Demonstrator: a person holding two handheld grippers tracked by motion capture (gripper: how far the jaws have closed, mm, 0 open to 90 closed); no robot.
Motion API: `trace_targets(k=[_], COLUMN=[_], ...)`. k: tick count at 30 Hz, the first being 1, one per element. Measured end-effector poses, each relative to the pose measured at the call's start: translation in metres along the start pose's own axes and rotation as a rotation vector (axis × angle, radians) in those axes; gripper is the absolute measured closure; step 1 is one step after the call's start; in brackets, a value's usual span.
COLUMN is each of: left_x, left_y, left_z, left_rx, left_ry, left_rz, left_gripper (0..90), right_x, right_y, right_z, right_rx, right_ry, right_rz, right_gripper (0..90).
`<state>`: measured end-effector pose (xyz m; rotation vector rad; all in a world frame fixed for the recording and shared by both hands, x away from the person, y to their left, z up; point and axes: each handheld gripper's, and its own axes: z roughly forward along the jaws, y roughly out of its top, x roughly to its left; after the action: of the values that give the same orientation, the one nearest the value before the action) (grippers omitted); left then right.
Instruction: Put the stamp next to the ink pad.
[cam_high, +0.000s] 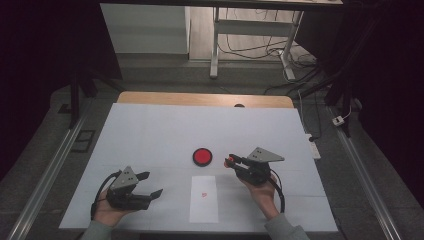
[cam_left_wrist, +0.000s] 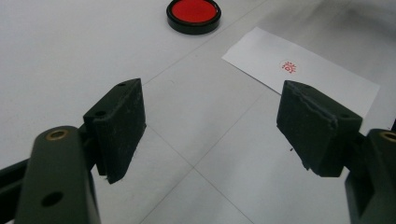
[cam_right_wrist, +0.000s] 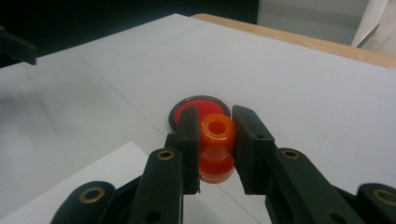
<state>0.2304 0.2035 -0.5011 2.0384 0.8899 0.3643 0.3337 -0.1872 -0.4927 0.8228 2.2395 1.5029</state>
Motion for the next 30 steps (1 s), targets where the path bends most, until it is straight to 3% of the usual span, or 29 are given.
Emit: trace_targets(k=[11, 18, 30], left_x=[0.003, 0.003, 0.004], left_y=[-0.003, -0.004, -0.004], left_z=[-0.003, -0.002, -0.002], left_rx=[0.004, 0.008, 0.016], left_ry=[0.004, 0.007, 0.012], left_rz=[-0.006, -0.004, -0.007], left_gripper=[24.0, 24.0, 24.0], right_x=[-0.005, -0.009, -0.005], right_y=[-0.008, -0.01, -0.013], right_z=[0.033, 0.042, 0.06], right_rx=[0.112, 0.124, 0.189], right_ry=[-0.023, -0.036, -0.044], right_rz=[-0.024, -0.01, -0.063], right_gripper=[72.6, 72.5, 72.2])
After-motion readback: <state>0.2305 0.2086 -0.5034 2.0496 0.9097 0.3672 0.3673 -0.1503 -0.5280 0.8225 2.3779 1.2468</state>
